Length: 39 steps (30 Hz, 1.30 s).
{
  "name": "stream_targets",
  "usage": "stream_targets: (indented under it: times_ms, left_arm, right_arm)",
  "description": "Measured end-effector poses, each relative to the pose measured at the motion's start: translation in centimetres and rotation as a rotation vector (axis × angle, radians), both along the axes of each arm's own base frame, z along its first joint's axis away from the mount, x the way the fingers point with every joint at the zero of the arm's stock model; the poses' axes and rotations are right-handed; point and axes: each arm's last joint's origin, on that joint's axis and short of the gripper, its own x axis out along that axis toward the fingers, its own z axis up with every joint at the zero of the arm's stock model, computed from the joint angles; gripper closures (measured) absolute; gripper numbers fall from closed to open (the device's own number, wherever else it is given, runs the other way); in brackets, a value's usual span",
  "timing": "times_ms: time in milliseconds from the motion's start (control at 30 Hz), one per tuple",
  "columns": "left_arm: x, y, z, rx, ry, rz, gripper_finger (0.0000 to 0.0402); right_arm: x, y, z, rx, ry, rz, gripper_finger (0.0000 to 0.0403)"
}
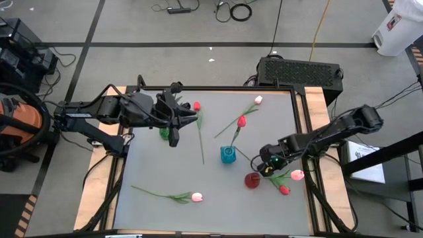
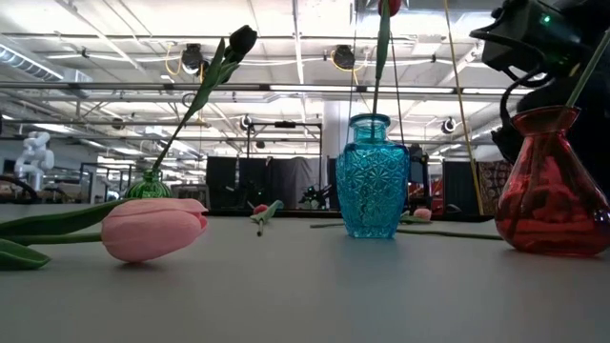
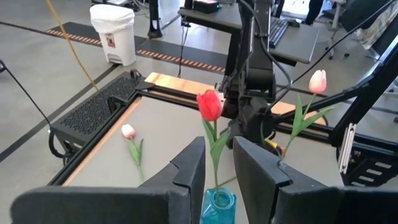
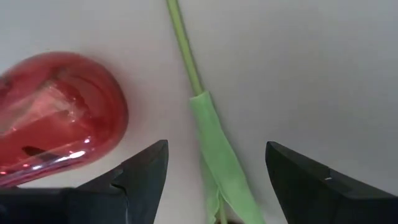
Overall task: Sort flowers into vase by color
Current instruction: Put the right red tulip into the blue vase
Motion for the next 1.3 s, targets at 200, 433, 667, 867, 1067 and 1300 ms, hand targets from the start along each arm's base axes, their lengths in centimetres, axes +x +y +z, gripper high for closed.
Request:
stream_targets:
  times_ms: [200, 433, 667, 867, 1067, 1300]
  left_arm:
    - [-0.1, 0.0, -0.2, 0.004, 0.024, 0.0, 0.0311]
    - [-0.1, 0.0, -0.2, 0.003, 0.023, 0.0, 0.0311]
    - [-0.1, 0.0, -0.2, 0.003, 0.023, 0.0, 0.0311]
    - [-0.1, 0.0, -0.2, 0.003, 0.023, 0.0, 0.0311]
    - [-0.1, 0.0, -0.2, 0.003, 0.022, 0.0, 0.0311]
    - [-0.1, 0.0, -0.2, 0.003, 0.022, 0.0, 0.0311]
  right_arm:
    - [0.1, 0.8, -0.3, 0.012, 0.006, -0.001, 0.0142]
    - [0.2, 1.9, -0.8, 0.02, 0.028, 0.002, 0.0142]
    - [0.3, 2.0, -0.9, 0.021, 0.036, -0.006, 0.0159]
    - [0.3, 2.0, -0.9, 0.022, 0.038, -0.005, 0.0223]
    - [0.4, 2.1, -0.9, 0.027, 0.025, -0.005, 0.0305]
    - [0.5, 2.1, -0.9, 0.033, 0.014, -0.005, 0.0395]
